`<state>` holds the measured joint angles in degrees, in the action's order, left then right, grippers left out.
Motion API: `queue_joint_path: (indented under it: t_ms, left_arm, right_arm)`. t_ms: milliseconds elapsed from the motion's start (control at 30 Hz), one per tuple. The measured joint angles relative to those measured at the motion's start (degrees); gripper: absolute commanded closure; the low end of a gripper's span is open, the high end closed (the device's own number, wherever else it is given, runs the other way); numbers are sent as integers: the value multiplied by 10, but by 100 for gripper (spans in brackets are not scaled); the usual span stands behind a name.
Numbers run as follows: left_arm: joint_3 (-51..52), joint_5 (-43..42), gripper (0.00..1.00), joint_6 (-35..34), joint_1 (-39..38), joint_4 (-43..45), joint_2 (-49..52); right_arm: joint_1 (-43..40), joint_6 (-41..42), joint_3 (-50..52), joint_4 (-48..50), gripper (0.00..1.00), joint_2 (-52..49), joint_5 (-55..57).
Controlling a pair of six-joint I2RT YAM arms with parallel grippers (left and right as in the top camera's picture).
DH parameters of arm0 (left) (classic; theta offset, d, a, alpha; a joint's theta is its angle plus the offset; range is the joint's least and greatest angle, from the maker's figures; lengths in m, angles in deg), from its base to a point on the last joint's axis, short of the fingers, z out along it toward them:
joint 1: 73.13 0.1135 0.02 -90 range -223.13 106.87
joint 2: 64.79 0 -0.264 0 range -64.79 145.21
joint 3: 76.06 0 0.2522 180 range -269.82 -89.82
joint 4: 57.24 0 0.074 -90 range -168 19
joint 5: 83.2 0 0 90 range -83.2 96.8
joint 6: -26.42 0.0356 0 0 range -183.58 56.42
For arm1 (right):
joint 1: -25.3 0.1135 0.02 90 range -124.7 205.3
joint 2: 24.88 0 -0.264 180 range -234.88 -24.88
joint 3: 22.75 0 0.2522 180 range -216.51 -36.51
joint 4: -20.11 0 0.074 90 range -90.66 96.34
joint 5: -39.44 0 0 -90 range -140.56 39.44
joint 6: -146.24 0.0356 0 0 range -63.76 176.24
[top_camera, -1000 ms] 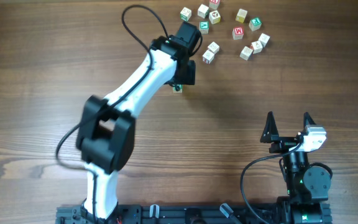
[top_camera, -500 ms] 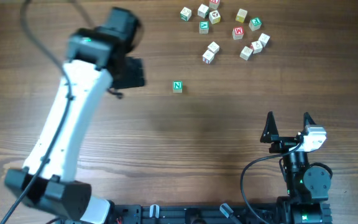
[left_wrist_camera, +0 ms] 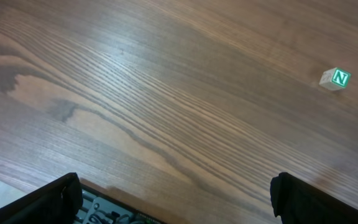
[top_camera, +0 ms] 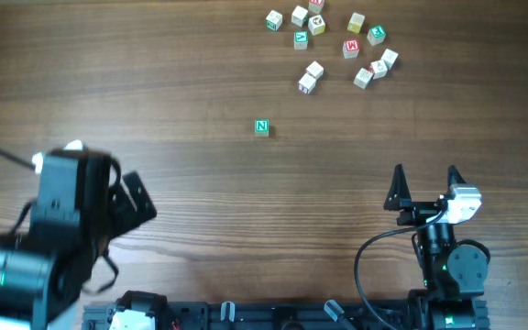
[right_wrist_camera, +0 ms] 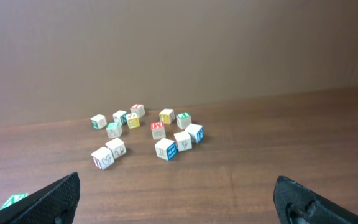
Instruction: Form a circle
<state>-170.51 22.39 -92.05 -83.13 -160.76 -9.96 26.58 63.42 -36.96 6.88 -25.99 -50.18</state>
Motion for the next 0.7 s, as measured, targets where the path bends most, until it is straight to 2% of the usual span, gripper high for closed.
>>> queue_joint_path:
  t_ms: [100,300,333,400,500,600,700]
  left_arm:
    - [8,0,0,-2,0,1,-47]
    - [8,0,0,-2,0,0,-79]
    - [8,0,0,-2,0,0,-79]
    - [9,0,0,-2,0,1,-79]
    - [9,0,0,-2,0,2,-79]
    - [9,0,0,-2,0,2,-79]
    - [9,0,0,-2,0,1,-79]
  right_arm:
    - [0,39,1,54,0,0,-23]
    - [0,367,1,65,1,0,-90]
    - [0,390,1,85,1,0,-99]
    - [0,394,-5,125,1,-1,-129]
    - [0,385,-28,93,1,-17,-148]
    - [0,357,-78,84,0,-94,-154]
    - [0,323,-162,52,1,-216,-158]
